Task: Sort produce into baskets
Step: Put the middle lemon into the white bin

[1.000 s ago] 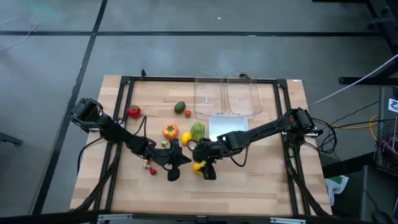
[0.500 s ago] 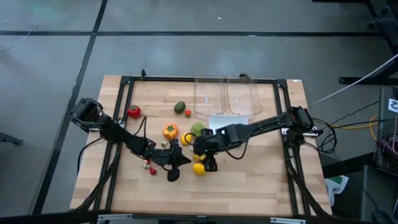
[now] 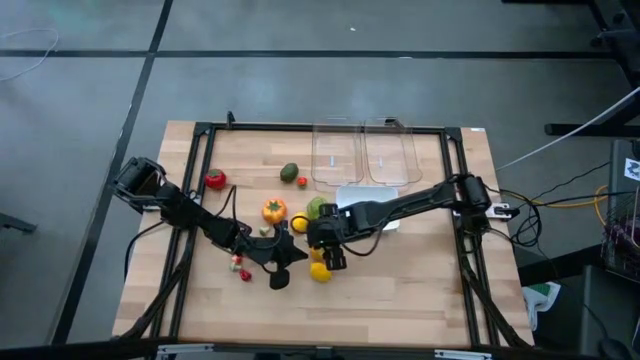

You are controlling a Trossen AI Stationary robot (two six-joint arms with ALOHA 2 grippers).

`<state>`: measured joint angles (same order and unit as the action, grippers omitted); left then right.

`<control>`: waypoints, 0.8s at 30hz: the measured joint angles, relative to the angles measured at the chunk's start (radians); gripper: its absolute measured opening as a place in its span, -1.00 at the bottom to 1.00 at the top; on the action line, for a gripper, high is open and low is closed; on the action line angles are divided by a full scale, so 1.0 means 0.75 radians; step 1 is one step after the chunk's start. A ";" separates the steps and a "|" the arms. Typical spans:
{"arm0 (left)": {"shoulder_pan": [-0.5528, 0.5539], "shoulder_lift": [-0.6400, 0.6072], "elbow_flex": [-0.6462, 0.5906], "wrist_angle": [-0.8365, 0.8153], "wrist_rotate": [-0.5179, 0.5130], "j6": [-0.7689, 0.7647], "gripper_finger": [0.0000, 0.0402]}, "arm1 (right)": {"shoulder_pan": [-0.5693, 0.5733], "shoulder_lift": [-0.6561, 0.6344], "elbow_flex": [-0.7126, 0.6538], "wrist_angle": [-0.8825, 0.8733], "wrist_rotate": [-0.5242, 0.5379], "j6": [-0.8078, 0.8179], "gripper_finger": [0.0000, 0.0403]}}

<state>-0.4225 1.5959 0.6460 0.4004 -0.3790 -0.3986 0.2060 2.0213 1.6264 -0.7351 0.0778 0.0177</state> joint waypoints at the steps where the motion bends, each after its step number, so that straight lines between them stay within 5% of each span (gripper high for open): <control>1: 0.000 0.000 0.000 0.000 0.000 0.005 -0.94 | -0.005 0.010 0.000 0.000 -0.001 0.000 0.27; 24: 0.000 -0.001 0.000 -0.005 0.001 0.043 -0.94 | -0.016 0.110 -0.001 0.014 -0.069 0.004 0.27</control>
<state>-0.4225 1.5955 0.6460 0.3969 -0.3779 -0.3660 0.1937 2.1036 1.6257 -0.7246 0.0261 0.0204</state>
